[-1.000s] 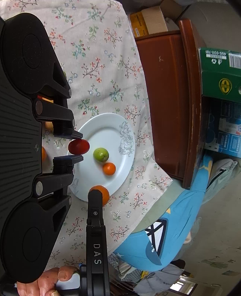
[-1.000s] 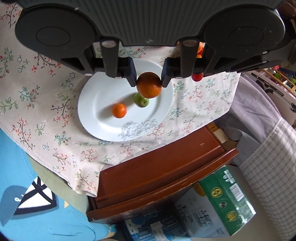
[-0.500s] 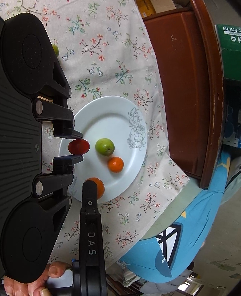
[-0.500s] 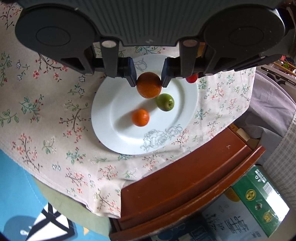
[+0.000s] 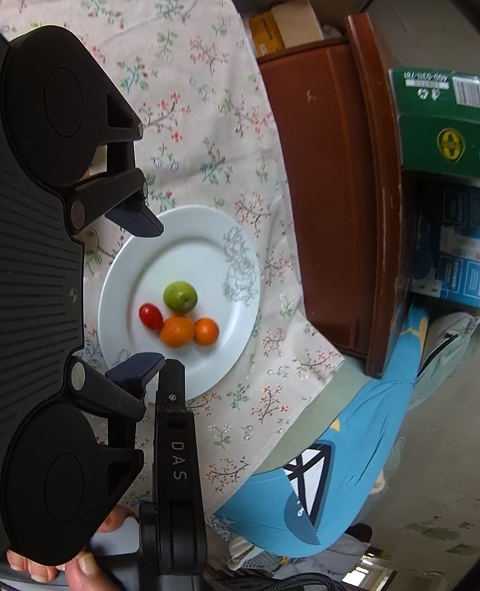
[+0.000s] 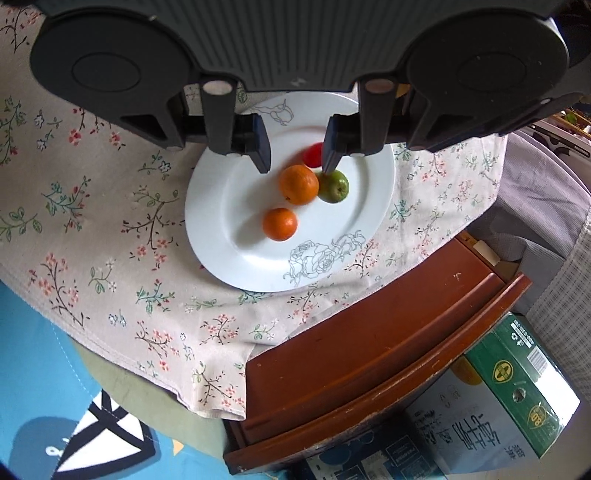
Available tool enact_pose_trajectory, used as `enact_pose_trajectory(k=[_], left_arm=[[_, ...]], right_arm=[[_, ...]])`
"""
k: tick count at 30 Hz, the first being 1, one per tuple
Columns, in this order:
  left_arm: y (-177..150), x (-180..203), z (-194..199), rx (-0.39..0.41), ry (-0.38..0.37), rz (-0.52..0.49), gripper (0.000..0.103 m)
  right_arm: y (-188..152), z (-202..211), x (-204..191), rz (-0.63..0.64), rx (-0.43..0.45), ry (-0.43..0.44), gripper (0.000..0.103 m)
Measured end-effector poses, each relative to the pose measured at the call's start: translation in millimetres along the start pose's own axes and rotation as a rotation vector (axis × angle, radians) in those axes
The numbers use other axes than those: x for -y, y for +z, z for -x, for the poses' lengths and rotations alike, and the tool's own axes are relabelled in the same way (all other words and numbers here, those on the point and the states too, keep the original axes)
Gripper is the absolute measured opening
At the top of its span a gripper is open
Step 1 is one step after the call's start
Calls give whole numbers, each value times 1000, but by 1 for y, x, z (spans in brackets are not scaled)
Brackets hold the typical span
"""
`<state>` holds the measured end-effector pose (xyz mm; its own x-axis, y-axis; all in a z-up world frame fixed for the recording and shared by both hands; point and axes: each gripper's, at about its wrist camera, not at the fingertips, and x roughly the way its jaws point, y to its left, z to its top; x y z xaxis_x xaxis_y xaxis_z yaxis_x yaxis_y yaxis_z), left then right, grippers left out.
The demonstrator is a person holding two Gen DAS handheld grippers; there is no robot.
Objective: Organize fruits
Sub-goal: 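Withdraw both tools from the plate back toward the fruit pile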
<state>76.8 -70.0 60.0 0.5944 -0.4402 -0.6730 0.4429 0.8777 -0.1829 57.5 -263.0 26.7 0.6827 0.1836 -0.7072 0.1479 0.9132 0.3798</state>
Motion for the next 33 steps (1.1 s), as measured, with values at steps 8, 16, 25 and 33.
enact_pose_trajectory(k=[8,16,25,33], left_arm=[[-8,-21,19,-27,33,81,78],[-31,-56,47,3,101,253,85],[-58,-59,62,5,114,295,91],[-77,-38,63,-59,171,171,91]], right_arm=[[-9,4,-7,27,-10,24,33],[-22,14,-22,109,-11,52,33],[-41,22,-24,87,-25,72,33],[-58,27,-27,88,-39,83,33]])
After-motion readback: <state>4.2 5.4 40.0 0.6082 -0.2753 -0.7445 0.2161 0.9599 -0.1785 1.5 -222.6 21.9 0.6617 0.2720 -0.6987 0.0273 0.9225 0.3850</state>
